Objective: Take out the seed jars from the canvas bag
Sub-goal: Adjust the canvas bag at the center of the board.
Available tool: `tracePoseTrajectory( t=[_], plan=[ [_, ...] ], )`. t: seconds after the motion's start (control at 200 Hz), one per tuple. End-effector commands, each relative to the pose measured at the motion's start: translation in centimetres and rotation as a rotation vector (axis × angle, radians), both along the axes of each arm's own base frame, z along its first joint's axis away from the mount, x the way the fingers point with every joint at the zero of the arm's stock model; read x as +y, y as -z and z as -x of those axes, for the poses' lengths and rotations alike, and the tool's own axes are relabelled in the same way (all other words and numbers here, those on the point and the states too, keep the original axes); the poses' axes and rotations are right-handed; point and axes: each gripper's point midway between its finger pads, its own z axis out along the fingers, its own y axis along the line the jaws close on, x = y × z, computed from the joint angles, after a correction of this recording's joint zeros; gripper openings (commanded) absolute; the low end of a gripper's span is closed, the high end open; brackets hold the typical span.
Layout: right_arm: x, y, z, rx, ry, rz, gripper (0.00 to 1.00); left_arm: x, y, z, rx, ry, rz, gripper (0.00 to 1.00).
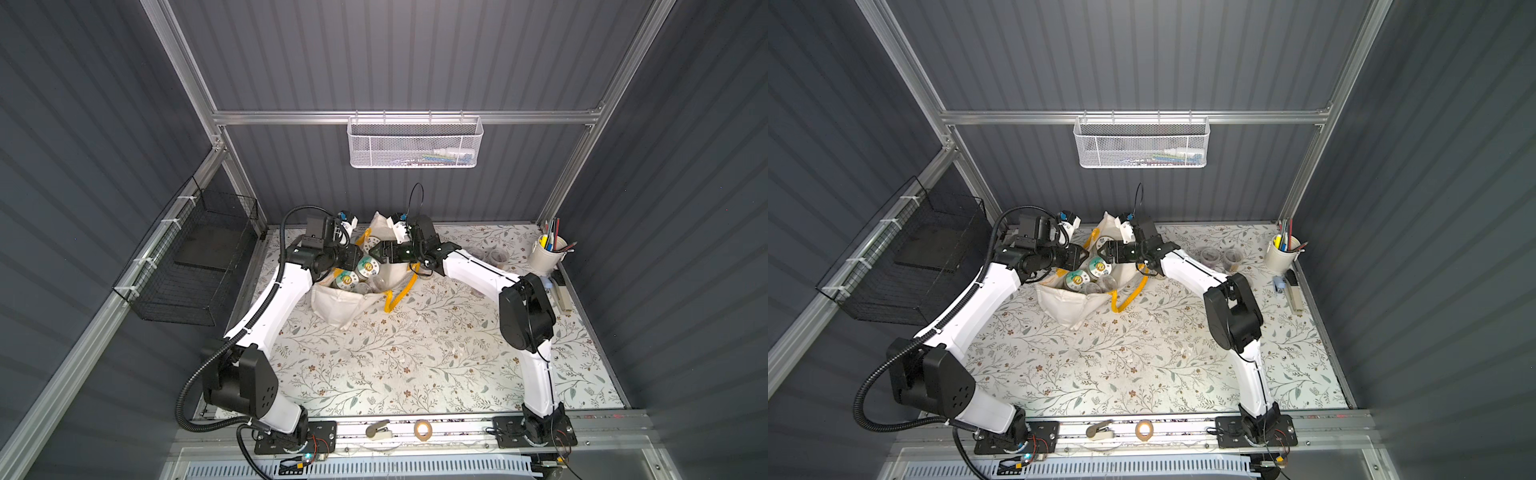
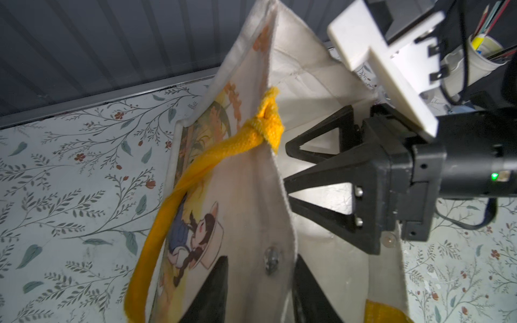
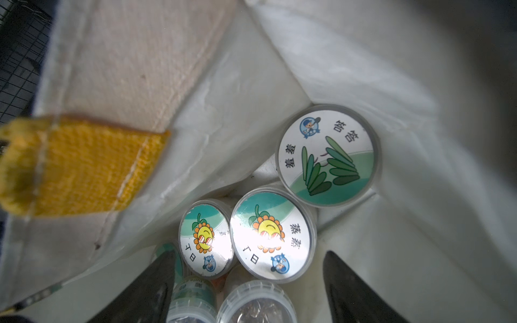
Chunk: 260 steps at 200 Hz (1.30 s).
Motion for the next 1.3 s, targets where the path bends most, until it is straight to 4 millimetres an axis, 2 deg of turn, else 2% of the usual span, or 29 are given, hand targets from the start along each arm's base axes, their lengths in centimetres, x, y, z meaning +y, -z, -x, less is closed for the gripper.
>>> tracePoseTrajectory(
  t=[0.0, 0.165, 0.295, 0.415, 0.5, 0.575, 0.695, 0.936, 1.191, 1.296],
  plan=[
    [-0.7, -1.0, 0.3, -0.009, -0.003, -0.009, 0.82, 0.3, 0.5, -0.3, 0.006, -0.004, -0.052, 0.36],
    [-1.0, -2.3, 1.3, -0.025, -0.033, -0.012, 0.83, 0.7, 1.0, -0.7, 0.014, -0.020, -0.077, 0.24],
    [-1.6, -4.7, 3.5, -0.060, -0.098, -0.018, 0.82, 1.1, 1.4, -1.0, 0.019, -0.044, -0.099, 0.00],
    [-2.7, -7.3, 6.5, -0.094, -0.171, -0.013, 0.82, 1.4, 1.3, -1.4, 0.007, -0.066, -0.102, 0.00],
    [-3.6, -7.7, 8.5, -0.086, -0.206, 0.009, 0.82, 1.5, 0.9, -1.8, -0.009, -0.076, -0.104, 0.00],
    [-4.5, -7.1, 9.7, -0.064, -0.213, 0.041, 0.83, 1.6, 0.5, -2.1, -0.028, -0.086, -0.110, 0.00],
    [-5.8, -4.8, 11.2, -0.014, -0.211, 0.096, 0.83, 1.8, -0.5, -2.9, -0.061, -0.101, -0.121, 0.00],
    [-5.6, 0.2, 12.3, 0.153, -0.243, 0.164, 0.84, 1.8, -1.7, -4.8, -0.101, -0.104, -0.150, 0.00],
    [-4.4, 1.9, 11.4, 0.213, -0.222, 0.149, 0.79, 1.5, -2.6, -5.9, -0.134, -0.097, -0.150, 0.00],
    [-3.7, 1.0, 11.6, 0.207, -0.242, 0.114, 0.79, 1.4, -2.8, -6.2, -0.140, -0.091, -0.149, 0.00]
  ],
)
